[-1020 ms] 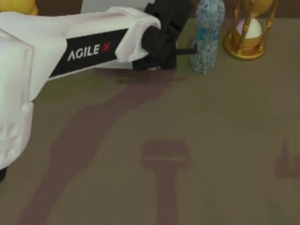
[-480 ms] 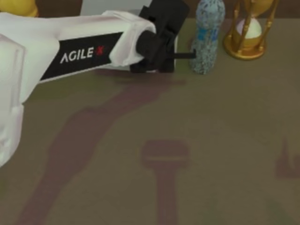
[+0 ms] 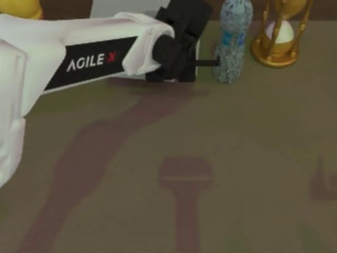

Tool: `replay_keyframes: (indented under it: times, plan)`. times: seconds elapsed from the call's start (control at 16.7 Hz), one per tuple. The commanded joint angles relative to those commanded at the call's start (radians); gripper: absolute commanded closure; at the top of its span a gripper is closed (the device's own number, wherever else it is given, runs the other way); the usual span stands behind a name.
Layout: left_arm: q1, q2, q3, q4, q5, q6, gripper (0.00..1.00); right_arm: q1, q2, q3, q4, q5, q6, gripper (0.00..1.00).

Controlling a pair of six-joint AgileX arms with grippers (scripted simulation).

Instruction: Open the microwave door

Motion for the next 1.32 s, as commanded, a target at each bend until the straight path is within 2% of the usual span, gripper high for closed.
replay_keyframes:
  times: [1.02,1.32]
  plan:
    - [0.000,0.000,0.000,0.000,0.000,0.000,1.00,0.000,0.000,0.000,0.000,0.000,0.000,0.00]
    - [-0.001,-0.020,-0.038,0.023,0.021,0.024,1.00,0.000,0.000,0.000,0.000,0.000,0.000,0.00]
